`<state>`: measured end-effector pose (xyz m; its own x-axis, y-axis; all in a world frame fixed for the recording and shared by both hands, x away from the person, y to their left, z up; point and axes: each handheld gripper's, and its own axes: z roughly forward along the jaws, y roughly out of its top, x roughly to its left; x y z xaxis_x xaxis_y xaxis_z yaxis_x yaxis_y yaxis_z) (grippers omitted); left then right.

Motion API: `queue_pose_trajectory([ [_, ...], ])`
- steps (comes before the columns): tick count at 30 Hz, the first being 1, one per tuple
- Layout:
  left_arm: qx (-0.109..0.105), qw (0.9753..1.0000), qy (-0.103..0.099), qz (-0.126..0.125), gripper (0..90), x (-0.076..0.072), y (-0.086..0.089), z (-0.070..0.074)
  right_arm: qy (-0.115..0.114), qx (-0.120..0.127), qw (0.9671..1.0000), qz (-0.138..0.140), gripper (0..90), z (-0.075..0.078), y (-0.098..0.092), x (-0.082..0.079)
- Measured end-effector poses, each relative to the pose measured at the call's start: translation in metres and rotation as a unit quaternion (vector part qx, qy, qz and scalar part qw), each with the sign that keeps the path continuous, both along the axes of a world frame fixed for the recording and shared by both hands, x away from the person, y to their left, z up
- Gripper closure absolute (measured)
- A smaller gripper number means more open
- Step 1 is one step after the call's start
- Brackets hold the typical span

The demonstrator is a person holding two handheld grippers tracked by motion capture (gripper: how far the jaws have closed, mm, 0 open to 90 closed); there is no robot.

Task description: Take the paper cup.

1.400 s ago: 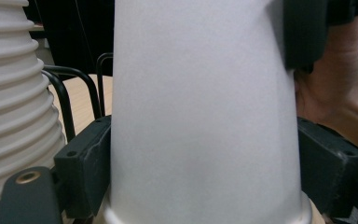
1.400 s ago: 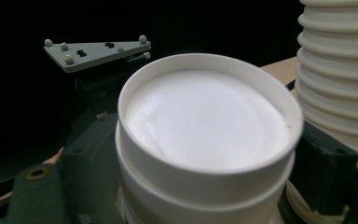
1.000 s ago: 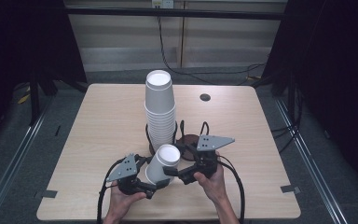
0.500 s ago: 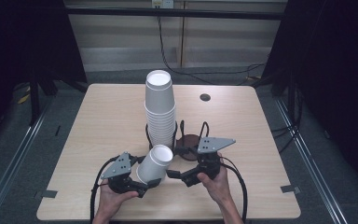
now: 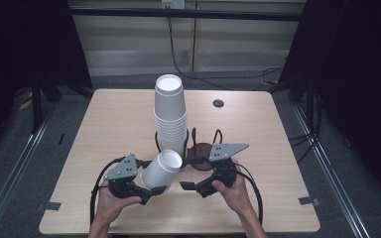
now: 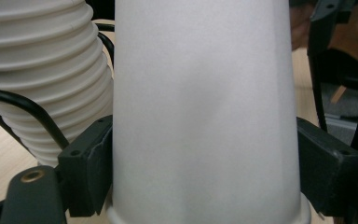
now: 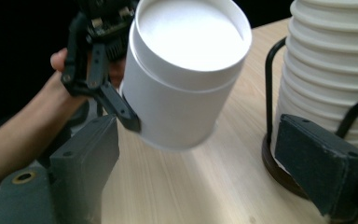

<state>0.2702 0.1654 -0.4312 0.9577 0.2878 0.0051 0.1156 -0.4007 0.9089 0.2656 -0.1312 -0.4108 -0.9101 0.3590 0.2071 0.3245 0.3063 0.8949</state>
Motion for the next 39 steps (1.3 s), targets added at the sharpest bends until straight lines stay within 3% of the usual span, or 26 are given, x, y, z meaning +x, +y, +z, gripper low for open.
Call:
queue_pose_trajectory([
  [5,0.023,0.9997,0.004,-0.011,17.2,0.004,-0.002,0.004,0.001,-0.029,0.9996,-0.002,13.3,0.007,-0.005,0.002],
  [6,0.035,0.9993,0.004,-0.013,17.1,0.008,-0.002,0.005,0.002,-0.032,0.9995,-0.002,13.3,0.007,-0.007,0.001],
  [10,0.041,0.9990,0.008,-0.017,17.1,0.012,-0.003,0.006,0.009,-0.031,0.9995,-0.008,13.4,0.001,-0.008,0.000],
  [12,0.070,0.9974,0.002,-0.021,17.1,0.012,-0.005,0.009,0.012,-0.040,0.9991,-0.004,13.8,-0.003,-0.006,0.000],
  [14,0.080,0.9965,0.001,-0.025,17.1,0.011,-0.009,0.012,0.020,-0.048,0.9986,-0.002,14.8,-0.007,-0.005,0.002],
  [17,0.107,0.9935,-0.008,-0.038,17.1,0.011,-0.015,0.017,0.033,-0.058,0.9978,0.009,16.2,-0.009,-0.004,0.005],
  [23,0.157,0.9865,-0.005,-0.045,17.0,0.012,-0.029,0.014,0.020,-0.094,0.9954,0.003,13.9,-0.008,-0.005,0.003],
  [30,0.184,0.9807,-0.002,-0.066,17.0,0.012,-0.040,0.009,0.022,-0.132,0.9910,0.007,14.0,-0.010,-0.003,0.005],
  [34,0.198,0.9776,-0.005,-0.071,17.0,0.012,-0.046,0.009,0.036,-0.170,0.9844,0.030,17.7,-0.009,0.001,0.006],
  [39,0.226,0.9712,-0.010,-0.077,17.0,0.011,-0.054,0.006,0.033,-0.174,0.9836,0.034,13.7,-0.007,0.000,0.010],
])
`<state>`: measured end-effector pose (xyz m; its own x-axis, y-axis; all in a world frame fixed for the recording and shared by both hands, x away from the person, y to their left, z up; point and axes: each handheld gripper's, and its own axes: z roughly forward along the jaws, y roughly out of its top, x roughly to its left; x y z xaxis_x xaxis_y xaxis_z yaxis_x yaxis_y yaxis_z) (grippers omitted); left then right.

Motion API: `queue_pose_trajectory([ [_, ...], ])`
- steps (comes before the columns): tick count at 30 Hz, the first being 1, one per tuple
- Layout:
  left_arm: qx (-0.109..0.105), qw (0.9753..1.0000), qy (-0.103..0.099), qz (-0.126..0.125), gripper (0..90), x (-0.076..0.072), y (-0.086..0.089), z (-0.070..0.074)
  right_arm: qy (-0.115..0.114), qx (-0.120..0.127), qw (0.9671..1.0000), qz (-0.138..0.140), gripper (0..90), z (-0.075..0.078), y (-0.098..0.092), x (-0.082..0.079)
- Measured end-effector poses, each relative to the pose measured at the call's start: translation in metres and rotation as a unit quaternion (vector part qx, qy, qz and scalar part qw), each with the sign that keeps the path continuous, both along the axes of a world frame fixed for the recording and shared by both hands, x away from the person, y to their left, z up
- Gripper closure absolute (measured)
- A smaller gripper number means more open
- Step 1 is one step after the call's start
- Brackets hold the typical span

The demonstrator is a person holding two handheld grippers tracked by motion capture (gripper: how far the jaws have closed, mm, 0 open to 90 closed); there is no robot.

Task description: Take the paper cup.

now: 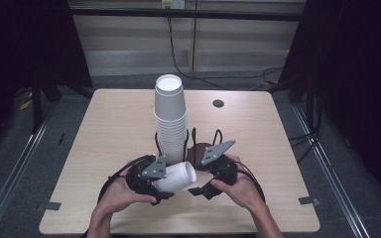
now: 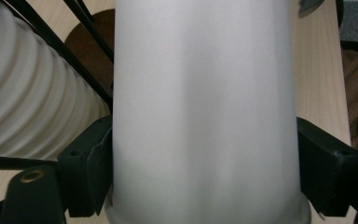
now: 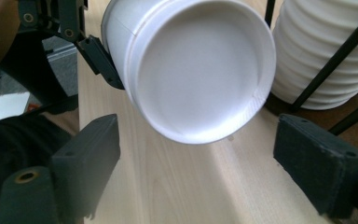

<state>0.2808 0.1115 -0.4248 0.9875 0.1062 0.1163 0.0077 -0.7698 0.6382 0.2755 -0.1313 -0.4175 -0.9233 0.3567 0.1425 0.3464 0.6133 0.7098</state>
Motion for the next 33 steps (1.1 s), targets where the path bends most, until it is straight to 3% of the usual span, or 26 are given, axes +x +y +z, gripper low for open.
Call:
queue_pose_trajectory([
  [13,0.041,0.9990,0.004,-0.017,17.0,-0.003,-0.008,-0.005,0.037,-0.039,0.9977,0.040,14.7,-0.005,0.002,0.005],
  [33,0.053,0.9982,0.009,-0.028,17.0,-0.006,-0.023,-0.011,0.061,-0.078,0.9929,0.066,14.4,-0.008,0.022,0.012],
])
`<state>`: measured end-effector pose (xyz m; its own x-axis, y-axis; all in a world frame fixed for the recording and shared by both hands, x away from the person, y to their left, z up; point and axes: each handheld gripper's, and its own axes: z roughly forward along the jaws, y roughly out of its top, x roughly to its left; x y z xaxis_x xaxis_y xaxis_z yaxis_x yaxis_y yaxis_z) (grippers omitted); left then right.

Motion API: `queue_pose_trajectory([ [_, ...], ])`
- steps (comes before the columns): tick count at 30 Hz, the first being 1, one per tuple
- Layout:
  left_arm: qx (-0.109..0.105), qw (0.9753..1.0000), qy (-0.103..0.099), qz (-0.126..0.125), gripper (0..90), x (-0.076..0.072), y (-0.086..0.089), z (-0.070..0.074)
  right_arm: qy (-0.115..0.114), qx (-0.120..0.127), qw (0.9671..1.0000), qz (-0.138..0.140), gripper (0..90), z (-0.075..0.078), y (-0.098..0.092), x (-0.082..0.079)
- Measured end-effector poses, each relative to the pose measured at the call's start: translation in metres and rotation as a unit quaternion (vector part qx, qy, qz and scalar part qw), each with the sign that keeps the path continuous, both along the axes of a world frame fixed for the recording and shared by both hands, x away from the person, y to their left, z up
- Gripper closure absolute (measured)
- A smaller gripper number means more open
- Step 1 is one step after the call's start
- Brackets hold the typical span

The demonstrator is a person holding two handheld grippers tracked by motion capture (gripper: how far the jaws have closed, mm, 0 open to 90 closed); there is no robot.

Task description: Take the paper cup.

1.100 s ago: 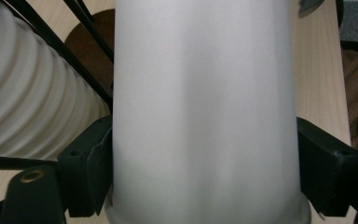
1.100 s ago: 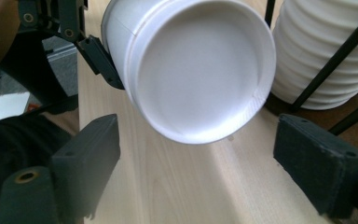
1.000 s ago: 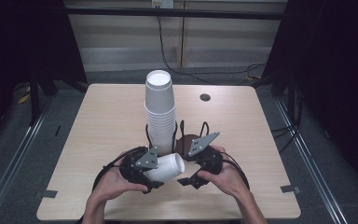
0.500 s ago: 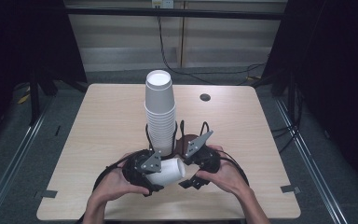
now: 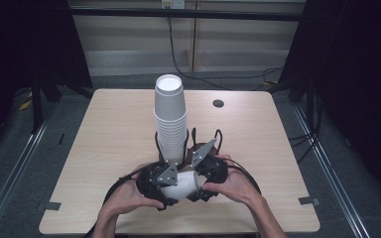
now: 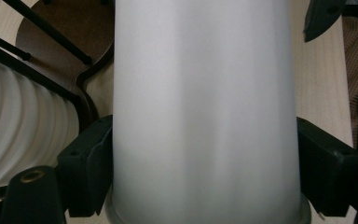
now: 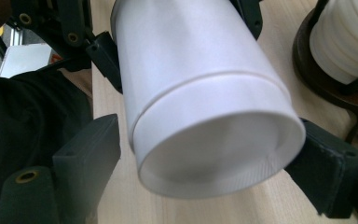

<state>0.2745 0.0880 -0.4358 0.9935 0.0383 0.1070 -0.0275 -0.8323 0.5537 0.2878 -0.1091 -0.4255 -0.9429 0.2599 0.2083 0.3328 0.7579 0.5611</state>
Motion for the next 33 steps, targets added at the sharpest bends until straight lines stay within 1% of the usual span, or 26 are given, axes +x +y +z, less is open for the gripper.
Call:
queue_pose_trajectory([
  [1,0.000,1.0000,0.000,0.000,17.1,0.000,0.000,0.000,0.003,-0.002,1.0000,0.005,14.5,0.000,0.001,0.001],
  [2,0.005,1.0000,0.004,-0.006,17.1,0.000,-0.001,0.000,0.002,-0.005,0.9999,0.008,14.7,-0.001,0.003,0.001],
  [4,0.012,0.9999,0.000,-0.009,17.0,0.000,-0.001,-0.001,0.008,-0.006,0.9999,0.014,15.3,-0.001,0.005,0.001],
  [5,0.009,0.9999,-0.002,-0.006,17.1,-0.001,-0.002,-0.002,0.008,-0.006,0.9999,0.013,15.2,-0.001,0.006,0.000],
  [6,0.008,0.9999,0.003,-0.008,17.1,-0.001,-0.002,-0.003,0.003,-0.005,0.9999,0.016,15.2,-0.001,0.006,0.001],
  [8,0.007,1.0000,0.001,-0.006,17.1,-0.001,-0.001,-0.005,0.008,-0.005,0.9999,0.014,14.9,-0.001,0.008,0.000],
  [9,0.007,0.9999,0.006,-0.008,17.1,-0.002,-0.001,-0.005,0.007,-0.006,0.9998,0.016,14.9,-0.001,0.008,0.001],
  [13,0.006,1.0000,0.003,-0.006,17.1,-0.002,-0.001,-0.007,0.010,-0.009,0.9997,0.018,14.7,-0.003,0.010,0.001],
  [14,0.006,0.9999,0.005,-0.011,17.1,-0.001,-0.001,-0.007,0.015,-0.006,0.9997,0.018,14.6,-0.004,0.010,0.001],
  [15,0.005,0.9999,0.012,-0.010,17.1,-0.001,-0.001,-0.006,0.017,-0.006,0.9996,0.020,13.8,-0.004,0.011,0.001],
  [18,0.002,0.9998,0.013,-0.012,17.1,-0.002,-0.001,-0.006,0.017,-0.002,0.9996,0.024,16.2,-0.004,0.012,0.002],
  [20,-0.003,0.9998,0.016,-0.013,17.0,-0.001,-0.001,-0.005,0.017,-0.002,0.9996,0.023,19.6,-0.003,0.012,0.003],
  [21,0.000,0.9998,0.016,-0.014,17.1,-0.001,0.000,-0.005,0.016,-0.003,0.9996,0.024,19.9,-0.003,0.012,0.002],
  [23,-0.001,0.9997,0.015,-0.018,17.0,-0.002,0.000,-0.005,0.016,-0.006,0.9994,0.028,20.7,-0.003,0.013,0.002],
  [24,-0.003,0.9996,0.016,-0.022,16.8,-0.001,0.000,-0.005,0.018,-0.007,0.9993,0.031,21.0,-0.003,0.013,0.002],
  [25,-0.006,0.9997,0.016,-0.020,16.6,-0.002,0.001,-0.006,0.022,-0.009,0.9992,0.033,21.3,-0.003,0.012,0.002],
  [27,-0.012,0.9995,0.018,-0.024,16.4,-0.001,0.001,-0.006,0.019,-0.008,0.9993,0.032,21.8,-0.003,0.011,0.002],
  [28,-0.015,0.9995,0.017,-0.022,16.2,-0.001,0.001,-0.006,0.021,-0.009,0.9992,0.031,22.1,-0.002,0.011,0.002],
  [30,-0.018,0.9993,0.018,-0.026,16.1,0.000,0.001,-0.005,0.009,-0.005,0.9993,0.036,22.6,-0.001,0.009,0.001],
  [31,-0.024,0.9991,0.018,-0.029,15.9,0.000,0.001,-0.006,0.008,-0.006,0.9993,0.037,22.8,-0.001,0.008,0.001],
  [33,-0.027,0.9989,0.022,-0.032,15.5,0.002,0.000,-0.005,0.006,-0.006,0.9993,0.037,23.0,0.000,0.006,0.001],
])
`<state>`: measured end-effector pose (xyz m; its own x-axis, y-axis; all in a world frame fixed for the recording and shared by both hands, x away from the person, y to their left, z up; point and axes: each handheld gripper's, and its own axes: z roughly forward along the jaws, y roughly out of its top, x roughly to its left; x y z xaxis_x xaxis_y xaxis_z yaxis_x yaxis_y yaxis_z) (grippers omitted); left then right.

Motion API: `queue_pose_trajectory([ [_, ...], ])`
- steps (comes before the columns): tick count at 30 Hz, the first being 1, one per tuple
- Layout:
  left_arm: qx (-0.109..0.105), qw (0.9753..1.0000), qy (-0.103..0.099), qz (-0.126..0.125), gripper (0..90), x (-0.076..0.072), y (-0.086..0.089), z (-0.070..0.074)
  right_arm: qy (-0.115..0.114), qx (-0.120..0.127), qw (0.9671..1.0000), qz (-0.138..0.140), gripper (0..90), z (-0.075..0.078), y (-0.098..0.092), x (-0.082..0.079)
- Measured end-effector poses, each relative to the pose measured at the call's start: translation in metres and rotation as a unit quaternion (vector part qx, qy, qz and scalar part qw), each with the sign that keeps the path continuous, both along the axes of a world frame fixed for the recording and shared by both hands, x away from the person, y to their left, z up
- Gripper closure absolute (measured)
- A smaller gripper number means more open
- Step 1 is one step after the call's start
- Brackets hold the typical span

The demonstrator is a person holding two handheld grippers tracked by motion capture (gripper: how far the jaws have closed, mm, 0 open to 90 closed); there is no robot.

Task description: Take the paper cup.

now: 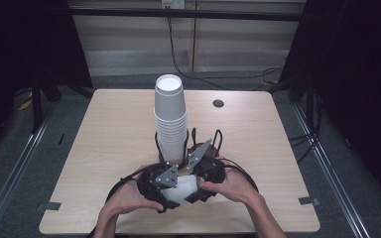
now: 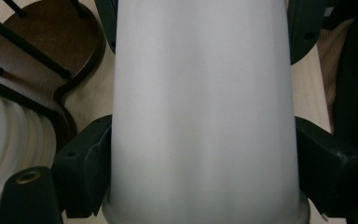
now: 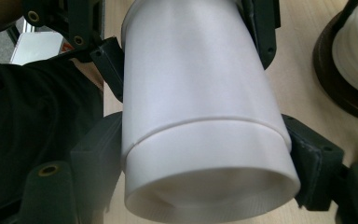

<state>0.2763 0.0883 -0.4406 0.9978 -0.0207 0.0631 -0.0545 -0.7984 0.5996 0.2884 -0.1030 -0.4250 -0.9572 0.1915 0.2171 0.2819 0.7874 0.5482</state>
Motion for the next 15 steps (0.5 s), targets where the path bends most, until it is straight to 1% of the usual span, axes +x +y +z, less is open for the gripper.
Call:
queue_pose_trajectory([
  [2,-0.011,0.9999,0.000,-0.001,15.0,0.001,-0.001,0.000,-0.001,0.002,1.0000,-0.002,23.0,0.002,-0.002,0.000],
  [3,-0.012,0.9999,0.003,0.001,14.8,0.001,0.000,0.000,0.002,0.000,1.0000,-0.003,23.1,0.003,-0.003,0.001],
  [4,-0.013,0.9999,0.000,0.002,14.7,0.001,0.000,0.001,0.001,0.001,1.0000,-0.002,23.0,0.003,-0.004,0.001],
  [6,-0.024,0.9997,-0.002,0.003,14.6,0.001,0.001,0.001,-0.001,0.001,1.0000,-0.001,23.1,0.004,-0.004,0.001],
  [7,-0.021,0.9998,0.001,0.002,14.5,0.001,0.003,0.003,-0.002,0.003,1.0000,0.001,23.1,0.005,-0.004,0.001],
  [8,-0.033,0.9995,0.002,0.005,14.4,0.001,0.005,0.002,-0.001,0.000,1.0000,-0.002,23.1,0.006,-0.003,0.000],
  [9,-0.038,0.9992,0.007,0.004,14.4,0.002,0.006,0.002,-0.003,0.002,1.0000,-0.002,23.1,0.006,-0.003,0.000],
  [11,-0.044,0.9990,0.008,0.007,14.1,0.002,0.008,0.002,-0.001,0.002,1.0000,-0.003,23.1,0.007,-0.002,0.000],
  [12,-0.043,0.9990,0.010,0.006,14.1,0.002,0.009,0.002,-0.001,0.001,1.0000,-0.001,23.0,0.006,-0.001,0.000],
  [13,-0.045,0.9989,0.005,0.011,13.8,0.001,0.010,0.002,0.003,-0.004,1.0000,-0.003,23.0,0.006,0.000,-0.001],
  [14,-0.049,0.9987,0.002,0.016,13.8,-0.001,0.010,0.002,-0.002,-0.006,1.0000,-0.002,22.9,0.005,0.001,-0.001],
  [15,-0.053,0.9984,-0.003,0.016,14.0,-0.002,0.011,0.004,-0.001,-0.008,1.0000,-0.003,22.9,0.005,0.001,-0.002],
])
